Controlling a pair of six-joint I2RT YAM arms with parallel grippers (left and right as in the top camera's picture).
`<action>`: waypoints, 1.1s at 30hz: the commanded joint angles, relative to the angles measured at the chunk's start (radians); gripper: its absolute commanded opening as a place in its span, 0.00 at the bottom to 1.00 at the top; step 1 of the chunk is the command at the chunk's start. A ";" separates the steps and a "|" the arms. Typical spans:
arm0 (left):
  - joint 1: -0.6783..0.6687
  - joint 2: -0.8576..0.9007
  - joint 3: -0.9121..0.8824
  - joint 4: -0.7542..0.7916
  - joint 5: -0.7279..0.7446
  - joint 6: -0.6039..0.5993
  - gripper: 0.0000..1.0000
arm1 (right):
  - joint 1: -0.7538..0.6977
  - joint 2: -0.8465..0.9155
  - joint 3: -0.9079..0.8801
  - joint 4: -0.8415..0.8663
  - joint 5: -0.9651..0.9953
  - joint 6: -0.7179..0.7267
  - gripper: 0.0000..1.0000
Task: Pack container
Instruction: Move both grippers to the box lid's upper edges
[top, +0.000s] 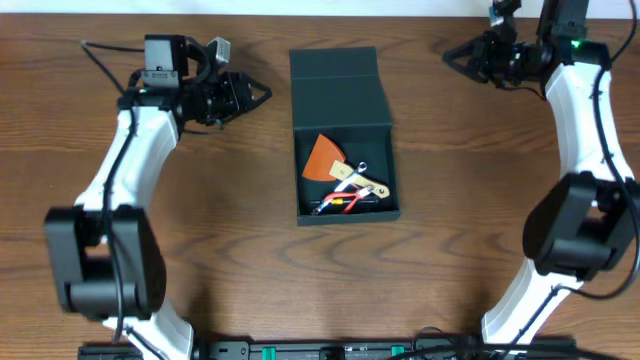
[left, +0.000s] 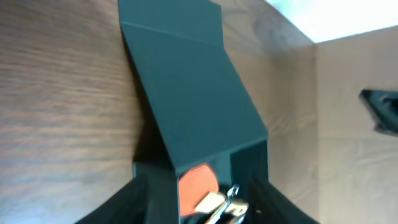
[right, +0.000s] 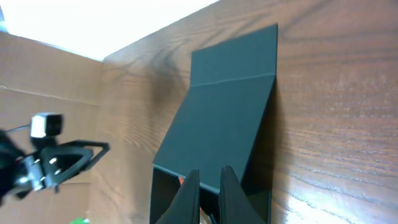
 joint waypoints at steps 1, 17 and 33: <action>0.006 0.056 0.005 0.049 0.052 -0.127 0.31 | -0.013 0.058 -0.008 0.010 -0.082 0.025 0.01; 0.007 0.220 0.005 0.269 0.140 -0.358 0.06 | -0.015 0.230 -0.008 0.020 -0.193 0.076 0.01; 0.019 0.300 0.005 0.363 0.254 -0.443 0.06 | -0.013 0.392 -0.008 0.041 -0.269 0.079 0.01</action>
